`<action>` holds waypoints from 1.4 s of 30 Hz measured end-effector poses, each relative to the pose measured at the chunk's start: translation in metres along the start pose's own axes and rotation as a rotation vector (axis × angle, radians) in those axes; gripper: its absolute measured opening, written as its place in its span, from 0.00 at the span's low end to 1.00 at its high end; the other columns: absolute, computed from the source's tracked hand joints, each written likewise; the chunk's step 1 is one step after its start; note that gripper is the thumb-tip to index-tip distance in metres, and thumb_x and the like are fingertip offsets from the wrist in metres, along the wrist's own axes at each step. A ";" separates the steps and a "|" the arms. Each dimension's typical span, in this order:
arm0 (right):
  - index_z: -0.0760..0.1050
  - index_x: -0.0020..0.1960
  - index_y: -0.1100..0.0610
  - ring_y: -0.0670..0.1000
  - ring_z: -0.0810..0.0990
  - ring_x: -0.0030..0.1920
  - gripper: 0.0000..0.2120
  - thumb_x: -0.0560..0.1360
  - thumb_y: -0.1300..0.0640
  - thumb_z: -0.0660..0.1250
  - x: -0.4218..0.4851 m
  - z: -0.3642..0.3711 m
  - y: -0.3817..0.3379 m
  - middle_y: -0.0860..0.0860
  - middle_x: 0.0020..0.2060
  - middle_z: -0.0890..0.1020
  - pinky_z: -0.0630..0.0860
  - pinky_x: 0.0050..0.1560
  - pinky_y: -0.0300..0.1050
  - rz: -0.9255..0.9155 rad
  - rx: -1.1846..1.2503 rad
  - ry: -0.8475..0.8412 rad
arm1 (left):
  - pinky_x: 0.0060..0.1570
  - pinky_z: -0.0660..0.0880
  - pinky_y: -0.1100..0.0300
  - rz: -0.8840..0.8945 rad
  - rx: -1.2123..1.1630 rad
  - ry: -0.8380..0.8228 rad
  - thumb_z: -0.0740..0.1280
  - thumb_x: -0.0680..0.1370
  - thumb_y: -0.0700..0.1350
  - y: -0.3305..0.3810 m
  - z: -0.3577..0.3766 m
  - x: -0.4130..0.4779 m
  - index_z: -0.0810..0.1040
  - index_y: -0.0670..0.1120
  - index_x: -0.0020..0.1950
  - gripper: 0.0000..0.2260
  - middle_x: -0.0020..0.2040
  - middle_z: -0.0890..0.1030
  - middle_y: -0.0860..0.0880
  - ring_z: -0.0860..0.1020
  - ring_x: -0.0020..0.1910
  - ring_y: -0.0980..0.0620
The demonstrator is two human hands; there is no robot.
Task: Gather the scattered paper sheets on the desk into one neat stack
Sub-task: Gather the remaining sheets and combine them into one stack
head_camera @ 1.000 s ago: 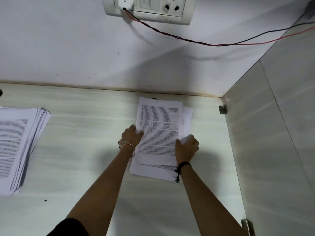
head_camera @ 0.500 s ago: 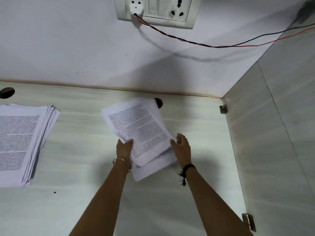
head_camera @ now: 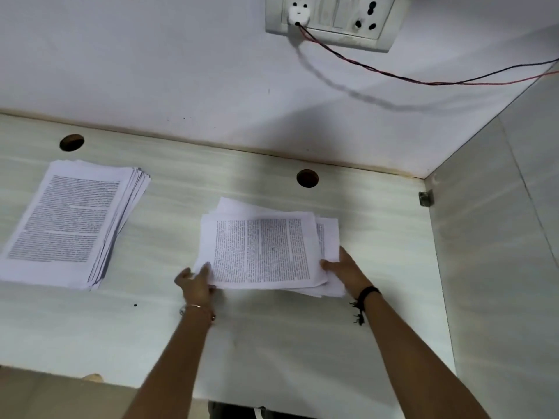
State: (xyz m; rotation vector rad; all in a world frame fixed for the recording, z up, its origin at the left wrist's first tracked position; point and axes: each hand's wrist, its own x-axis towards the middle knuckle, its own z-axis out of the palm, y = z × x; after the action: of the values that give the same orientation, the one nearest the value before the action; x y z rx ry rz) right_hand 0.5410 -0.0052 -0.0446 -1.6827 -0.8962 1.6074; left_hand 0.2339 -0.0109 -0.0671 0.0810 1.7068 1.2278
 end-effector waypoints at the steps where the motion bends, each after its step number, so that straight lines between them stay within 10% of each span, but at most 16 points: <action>1: 0.66 0.71 0.56 0.52 0.77 0.62 0.25 0.76 0.67 0.66 -0.004 -0.006 0.000 0.53 0.64 0.77 0.73 0.64 0.50 0.020 0.015 -0.038 | 0.33 0.75 0.60 0.031 0.130 -0.026 0.70 0.75 0.41 0.009 -0.008 0.009 0.68 0.45 0.55 0.13 0.49 0.74 0.44 0.74 0.40 0.49; 3: 0.68 0.69 0.54 0.52 0.78 0.61 0.23 0.76 0.64 0.67 -0.009 -0.011 -0.003 0.53 0.63 0.78 0.75 0.62 0.49 0.042 0.021 -0.090 | 0.46 0.74 0.60 0.099 0.352 -0.175 0.70 0.75 0.48 0.022 -0.018 0.021 0.76 0.43 0.49 0.09 0.48 0.77 0.46 0.75 0.48 0.49; 6: 0.68 0.67 0.46 0.50 0.79 0.60 0.19 0.77 0.51 0.66 -0.012 -0.001 -0.006 0.48 0.62 0.79 0.77 0.60 0.51 0.101 -0.061 -0.138 | 0.57 0.68 0.56 0.192 0.763 -0.305 0.62 0.66 0.71 0.025 -0.019 0.028 0.76 0.44 0.59 0.36 0.56 0.80 0.46 0.76 0.57 0.46; 11: 0.67 0.66 0.43 0.50 0.80 0.56 0.19 0.76 0.40 0.62 -0.007 0.027 -0.012 0.47 0.58 0.80 0.81 0.50 0.47 0.163 -0.191 -0.125 | 0.65 0.67 0.46 0.237 1.298 -0.332 0.48 0.76 0.68 0.039 0.000 0.017 0.57 0.45 0.75 0.35 0.69 0.70 0.36 0.71 0.66 0.36; 15: 0.74 0.61 0.54 0.56 0.80 0.56 0.13 0.80 0.58 0.57 0.001 0.042 0.002 0.57 0.60 0.80 0.76 0.61 0.53 0.102 -0.080 0.240 | 0.55 0.74 0.49 0.084 0.615 -0.242 0.46 0.79 0.65 0.043 -0.001 0.011 0.68 0.43 0.70 0.32 0.58 0.77 0.34 0.80 0.54 0.43; 18: 0.74 0.62 0.57 0.57 0.80 0.56 0.16 0.77 0.66 0.58 -0.006 0.070 0.007 0.57 0.59 0.81 0.79 0.56 0.53 0.110 0.212 0.133 | 0.40 0.75 0.57 -0.090 0.073 -0.360 0.49 0.79 0.65 0.030 -0.002 -0.010 0.74 0.46 0.52 0.25 0.40 0.77 0.42 0.79 0.35 0.51; 21: 0.74 0.62 0.60 0.51 0.84 0.47 0.15 0.76 0.65 0.65 -0.021 0.102 0.003 0.55 0.52 0.83 0.81 0.45 0.43 0.164 0.184 -0.188 | 0.50 0.76 0.51 -0.021 0.193 -0.474 0.63 0.79 0.47 0.009 0.001 -0.027 0.77 0.43 0.53 0.09 0.46 0.82 0.43 0.81 0.45 0.45; 24: 0.74 0.63 0.58 0.53 0.83 0.51 0.21 0.73 0.55 0.72 -0.014 0.104 0.008 0.55 0.55 0.83 0.81 0.49 0.47 0.101 0.191 -0.100 | 0.59 0.74 0.42 0.009 0.261 -0.326 0.64 0.76 0.33 0.000 -0.006 -0.020 0.74 0.38 0.60 0.13 0.55 0.79 0.40 0.78 0.54 0.40; 28: 0.70 0.59 0.57 0.53 0.78 0.51 0.21 0.74 0.47 0.70 0.000 0.081 -0.003 0.51 0.51 0.78 0.78 0.55 0.52 0.050 -0.112 0.287 | 0.48 0.73 0.53 -0.026 0.502 -0.251 0.63 0.69 0.47 0.007 -0.020 -0.005 0.77 0.41 0.54 0.17 0.48 0.81 0.41 0.79 0.50 0.38; 34: 0.73 0.38 0.59 0.52 0.77 0.34 0.27 0.82 0.42 0.48 -0.003 0.079 -0.016 0.55 0.33 0.79 0.74 0.43 0.43 0.043 -1.166 -0.145 | 0.60 0.72 0.48 0.030 0.584 -0.183 0.64 0.78 0.52 0.008 -0.006 -0.027 0.63 0.40 0.67 0.24 0.58 0.77 0.39 0.76 0.58 0.38; 42: 0.70 0.39 0.58 0.50 0.74 0.35 0.22 0.78 0.39 0.58 0.009 0.077 -0.023 0.53 0.36 0.76 0.72 0.38 0.42 0.094 -0.609 0.080 | 0.59 0.73 0.54 0.009 0.676 -0.511 0.62 0.76 0.31 0.007 -0.034 -0.022 0.72 0.38 0.60 0.13 0.55 0.78 0.42 0.76 0.55 0.45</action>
State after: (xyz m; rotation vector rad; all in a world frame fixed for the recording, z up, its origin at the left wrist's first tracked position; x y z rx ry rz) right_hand 0.4628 0.0148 -0.0345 -2.2047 -1.3778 1.3899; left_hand 0.2166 -0.0430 -0.0478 0.7416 1.5803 0.5179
